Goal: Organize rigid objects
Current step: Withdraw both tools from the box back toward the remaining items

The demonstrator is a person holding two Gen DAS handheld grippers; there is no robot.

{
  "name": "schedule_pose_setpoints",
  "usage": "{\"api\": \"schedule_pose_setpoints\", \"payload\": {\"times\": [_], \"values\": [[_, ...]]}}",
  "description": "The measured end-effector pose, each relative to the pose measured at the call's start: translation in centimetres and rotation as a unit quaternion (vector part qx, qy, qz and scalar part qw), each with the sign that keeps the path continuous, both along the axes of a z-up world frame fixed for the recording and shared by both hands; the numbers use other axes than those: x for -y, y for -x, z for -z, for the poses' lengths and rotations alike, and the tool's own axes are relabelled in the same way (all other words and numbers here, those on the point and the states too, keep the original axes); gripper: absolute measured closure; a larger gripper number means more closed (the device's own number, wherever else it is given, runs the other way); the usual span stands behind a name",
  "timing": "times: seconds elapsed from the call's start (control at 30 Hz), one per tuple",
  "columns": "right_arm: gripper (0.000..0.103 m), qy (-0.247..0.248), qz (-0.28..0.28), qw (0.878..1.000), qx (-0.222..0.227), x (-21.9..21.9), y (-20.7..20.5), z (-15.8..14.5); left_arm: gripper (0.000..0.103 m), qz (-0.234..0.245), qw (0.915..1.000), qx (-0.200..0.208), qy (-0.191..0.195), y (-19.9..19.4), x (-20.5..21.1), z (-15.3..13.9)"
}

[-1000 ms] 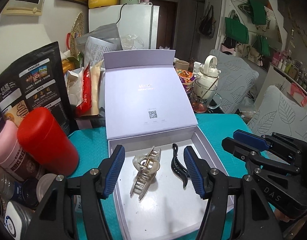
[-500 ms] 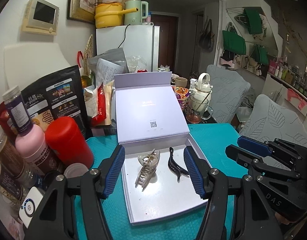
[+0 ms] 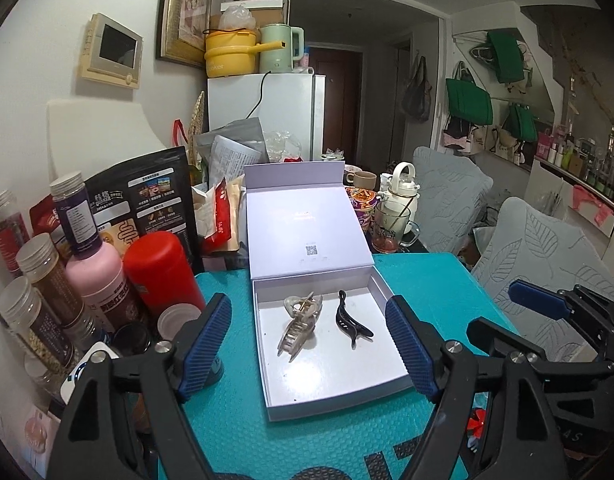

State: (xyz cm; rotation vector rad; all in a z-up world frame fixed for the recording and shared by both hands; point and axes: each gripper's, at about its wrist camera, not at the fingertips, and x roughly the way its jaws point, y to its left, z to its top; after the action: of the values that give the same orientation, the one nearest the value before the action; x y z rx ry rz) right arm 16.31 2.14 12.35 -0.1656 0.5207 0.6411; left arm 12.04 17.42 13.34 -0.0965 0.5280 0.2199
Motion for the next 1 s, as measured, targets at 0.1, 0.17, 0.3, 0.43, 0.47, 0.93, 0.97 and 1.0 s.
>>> {"api": "schedule_pose_setpoints", "payload": {"times": [0.1, 0.17, 0.3, 0.43, 0.47, 0.93, 0.97, 1.0], "values": [[0.026, -0.002, 0.006, 1.000, 0.001, 0.6, 1.1, 0.1, 0.023, -0.001, 1.0000, 0.001, -0.001, 1.1, 0.3, 0.2], [0.023, -0.003, 0.011, 1.000, 0.000, 1.1, 1.9, 0.2, 0.023, -0.001, 1.0000, -0.001, -0.002, 1.6, 0.5, 0.4], [0.014, -0.004, 0.026, 1.000, 0.000, 2.2, 3.2, 0.7, 0.023, 0.008, 0.9999, -0.009, 0.004, 2.8, 1.3, 1.4], [0.013, -0.003, 0.041, 0.999, -0.001, 3.3, 4.4, 1.2, 0.023, 0.020, 0.9997, -0.014, 0.001, 3.9, 2.2, 2.2], [0.013, -0.004, 0.045, 0.999, -0.004, 3.7, 4.7, 1.4, 0.023, 0.023, 0.9996, -0.015, 0.000, 4.1, 2.4, 2.3], [0.013, 0.002, 0.084, 0.996, -0.022, 7.7, 7.9, 3.9, 0.023, 0.074, 0.9967, -0.034, 0.008, 6.2, 5.8, 4.7], [0.013, 0.003, 0.087, 0.996, -0.023, 7.9, 8.1, 4.1, 0.023, 0.077, 0.9964, -0.036, 0.009, 6.2, 6.0, 4.9], [0.013, 0.004, 0.088, 0.996, -0.024, 8.1, 8.2, 4.3, 0.023, 0.080, 0.9960, -0.038, 0.010, 6.2, 6.3, 5.2]]}}
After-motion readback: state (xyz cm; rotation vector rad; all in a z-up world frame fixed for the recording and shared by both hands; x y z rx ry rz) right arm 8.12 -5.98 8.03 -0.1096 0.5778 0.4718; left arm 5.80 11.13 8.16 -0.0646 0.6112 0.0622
